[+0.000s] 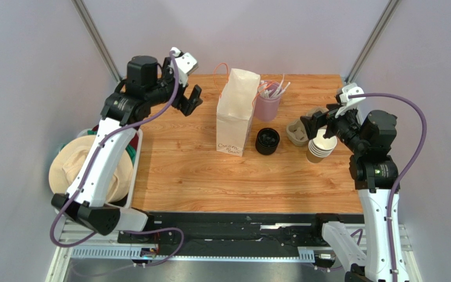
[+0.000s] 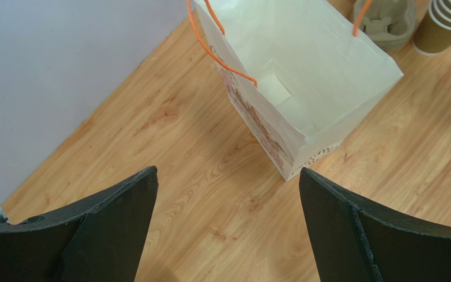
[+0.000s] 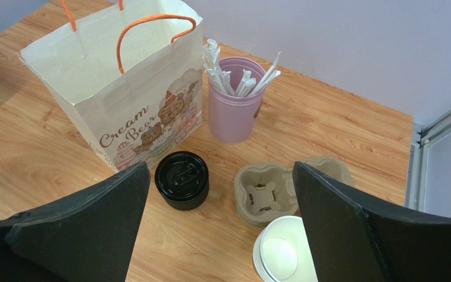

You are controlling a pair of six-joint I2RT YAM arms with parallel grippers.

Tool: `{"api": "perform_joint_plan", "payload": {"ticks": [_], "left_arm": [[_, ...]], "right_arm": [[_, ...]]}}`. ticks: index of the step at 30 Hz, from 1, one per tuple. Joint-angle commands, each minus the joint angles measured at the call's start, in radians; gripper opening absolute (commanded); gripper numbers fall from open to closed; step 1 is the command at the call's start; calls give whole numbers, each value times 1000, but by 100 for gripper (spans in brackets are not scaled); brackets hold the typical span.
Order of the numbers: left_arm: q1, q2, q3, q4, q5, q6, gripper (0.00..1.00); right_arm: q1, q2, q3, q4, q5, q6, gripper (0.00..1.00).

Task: Pack the takeout coffee

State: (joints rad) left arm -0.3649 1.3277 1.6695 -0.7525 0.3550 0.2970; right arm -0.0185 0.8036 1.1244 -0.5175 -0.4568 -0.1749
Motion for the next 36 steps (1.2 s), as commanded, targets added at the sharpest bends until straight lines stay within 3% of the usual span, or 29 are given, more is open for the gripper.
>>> {"api": "perform_joint_plan", "payload": {"ticks": [1,9,15,25,31,32,33,36], "left_arm": [[-19,118,152,-5,-77,-18,99],[-46,312,308,-21,-44,-93,99],[-81,372,306,-18,-34,-107,99],[-118,433,300,-15,-76,-108,95],[-143,446,285,-16,-103,-95,73],[-146,447,283,-16,-106,-93,61],[-149,449,280,-18,-116,-90,57],[-160,459,279,-22,-142,-81,55]], "right_arm": [[-3,-3,-5,63,30,-23,99],[-1,0,-23,92,87,-25,99],[-1,16,-40,137,182,-9,98],[-1,25,-55,154,193,-12,98],[-1,23,-58,157,196,-12,98],[-1,23,-58,155,196,-14,98],[-1,23,-60,155,196,-15,98],[-1,23,-60,157,198,-15,98]]}}
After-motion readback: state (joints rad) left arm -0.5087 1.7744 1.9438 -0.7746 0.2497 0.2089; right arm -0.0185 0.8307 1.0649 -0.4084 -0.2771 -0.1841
